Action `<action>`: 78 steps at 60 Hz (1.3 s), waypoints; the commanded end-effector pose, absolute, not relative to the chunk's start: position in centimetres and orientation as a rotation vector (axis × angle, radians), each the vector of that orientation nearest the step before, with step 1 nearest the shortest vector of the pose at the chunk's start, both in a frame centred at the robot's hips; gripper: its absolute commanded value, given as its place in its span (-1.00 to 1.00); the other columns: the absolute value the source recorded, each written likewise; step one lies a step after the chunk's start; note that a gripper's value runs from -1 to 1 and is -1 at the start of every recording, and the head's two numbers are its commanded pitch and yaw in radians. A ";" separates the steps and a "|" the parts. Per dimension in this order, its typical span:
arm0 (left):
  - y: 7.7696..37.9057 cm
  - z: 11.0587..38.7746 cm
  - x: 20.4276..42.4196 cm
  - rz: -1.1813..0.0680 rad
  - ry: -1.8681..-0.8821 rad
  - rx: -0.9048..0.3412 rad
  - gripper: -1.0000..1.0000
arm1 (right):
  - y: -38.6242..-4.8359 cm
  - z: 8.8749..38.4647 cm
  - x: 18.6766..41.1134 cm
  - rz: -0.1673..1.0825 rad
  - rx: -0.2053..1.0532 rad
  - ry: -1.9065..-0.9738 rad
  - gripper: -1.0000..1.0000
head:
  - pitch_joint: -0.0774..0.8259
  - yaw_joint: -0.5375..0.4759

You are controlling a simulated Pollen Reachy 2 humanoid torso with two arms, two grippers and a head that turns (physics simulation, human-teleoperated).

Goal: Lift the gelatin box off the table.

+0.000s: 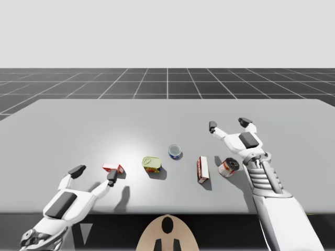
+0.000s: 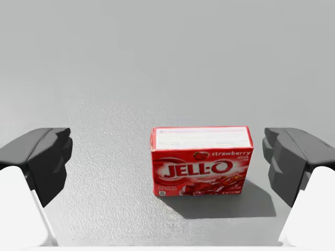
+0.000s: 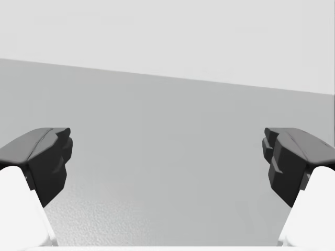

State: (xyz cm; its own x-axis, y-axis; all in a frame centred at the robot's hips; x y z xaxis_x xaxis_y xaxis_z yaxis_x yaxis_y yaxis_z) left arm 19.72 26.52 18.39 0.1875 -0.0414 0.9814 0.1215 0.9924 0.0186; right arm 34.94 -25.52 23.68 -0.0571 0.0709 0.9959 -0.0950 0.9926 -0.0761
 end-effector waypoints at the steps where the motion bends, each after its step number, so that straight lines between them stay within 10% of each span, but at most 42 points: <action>1: 25.1 14.9 19.2 -0.039 -1.337 -0.124 -1.00 | -25.6 23.7 35.0 0.135 0.016 -1.626 -1.00 | 0.78 0.83; 43: 22.7 13.5 24.8 0.003 -1.289 -0.065 -1.00 | -25.6 23.9 34.9 0.134 0.014 -1.640 -1.00 | 0.79 0.80; 45: 22.7 13.4 24.8 0.007 -1.288 -0.062 -0.73 | -25.6 23.9 34.9 0.133 0.015 -1.640 -1.00 | 0.79 0.79; 48: 22.6 13.2 24.7 0.008 -1.286 -0.061 0.76 | -25.6 23.9 34.8 0.132 0.015 -1.640 -1.00 | 0.78 0.79; 49: 22.6 13.1 24.7 0.007 -1.286 -0.062 0.93 | -25.6 23.9 34.8 0.132 0.015 -1.640 -1.00 | 0.78 0.79; 78: 22.5 12.6 24.4 -0.023 -1.281 -0.035 0.97 | -25.8 24.0 34.7 0.124 0.009 -1.642 -1.00 | 0.07 0.91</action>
